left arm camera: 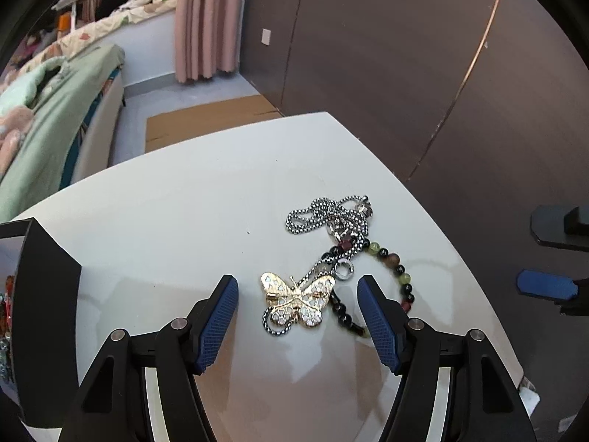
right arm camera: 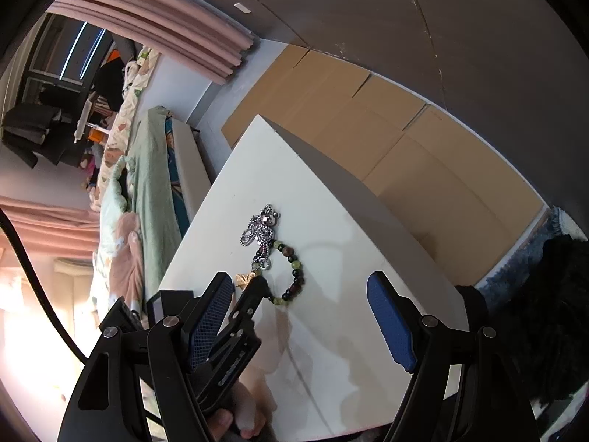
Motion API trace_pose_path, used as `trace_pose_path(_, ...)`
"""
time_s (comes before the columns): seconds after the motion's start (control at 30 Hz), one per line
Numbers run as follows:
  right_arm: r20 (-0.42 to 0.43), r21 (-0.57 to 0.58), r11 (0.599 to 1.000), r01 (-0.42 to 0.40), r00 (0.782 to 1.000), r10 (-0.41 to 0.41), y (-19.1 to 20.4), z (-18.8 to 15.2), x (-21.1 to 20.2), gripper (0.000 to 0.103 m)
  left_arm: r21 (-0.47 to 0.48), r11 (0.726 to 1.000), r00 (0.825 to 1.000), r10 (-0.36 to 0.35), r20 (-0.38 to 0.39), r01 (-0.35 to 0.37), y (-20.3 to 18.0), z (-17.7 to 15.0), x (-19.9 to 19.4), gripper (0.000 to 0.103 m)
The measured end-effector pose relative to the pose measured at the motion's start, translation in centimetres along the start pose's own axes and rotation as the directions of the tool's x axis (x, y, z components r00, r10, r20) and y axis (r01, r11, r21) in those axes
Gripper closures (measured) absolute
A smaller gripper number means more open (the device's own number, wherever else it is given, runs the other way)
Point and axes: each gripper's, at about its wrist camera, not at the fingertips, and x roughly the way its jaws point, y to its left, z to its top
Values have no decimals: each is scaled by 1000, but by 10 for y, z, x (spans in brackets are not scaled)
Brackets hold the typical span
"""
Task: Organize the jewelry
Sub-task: 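Grasp the gold butterfly charm with left while right grasps the green bead bracelet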
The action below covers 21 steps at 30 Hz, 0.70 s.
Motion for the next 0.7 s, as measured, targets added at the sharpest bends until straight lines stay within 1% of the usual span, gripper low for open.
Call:
trace_pose_path(0.07,3,0,1000,4,1000,-4,0,0,0,27,12,1000,1000,18,11,-18,-3,-1,1,36)
trace_pose_path(0.13,6,0,1000,15,1000,-15,-1,1,0,27,31,999,999,40,17,-40,-8,-2,1,45)
trace_pose_path(0.17,7,-1,1000,20,1000,-20,-2,1,1,27,37,998,999,42,18,-43,-9,-1,1,57)
trace_pose_path(0.2,7,-2,1000,28,1000,-28,-1,1,2,27,37,999,999,39,17,-40,-9,-1,1,60)
trace_pose_path(0.37,6,-23,998,56,998,-56,5,0,11,27,12,1000,1000,-10,1,10,-3,3,0,60)
trace_pose_path(0.5,31,-71,994,79,997,-77,17,0,14,30,-14,1000,1000,-24,14,24,5,8,-10,60)
trace_pose_path(0.6,25,-105,991,84,996,-82,26,-2,22,39,-32,999,999,-32,30,33,12,12,-20,60)
trace_pose_path(0.7,6,-134,986,98,995,-98,34,-5,33,46,-45,998,998,-34,44,36,17,15,-26,60)
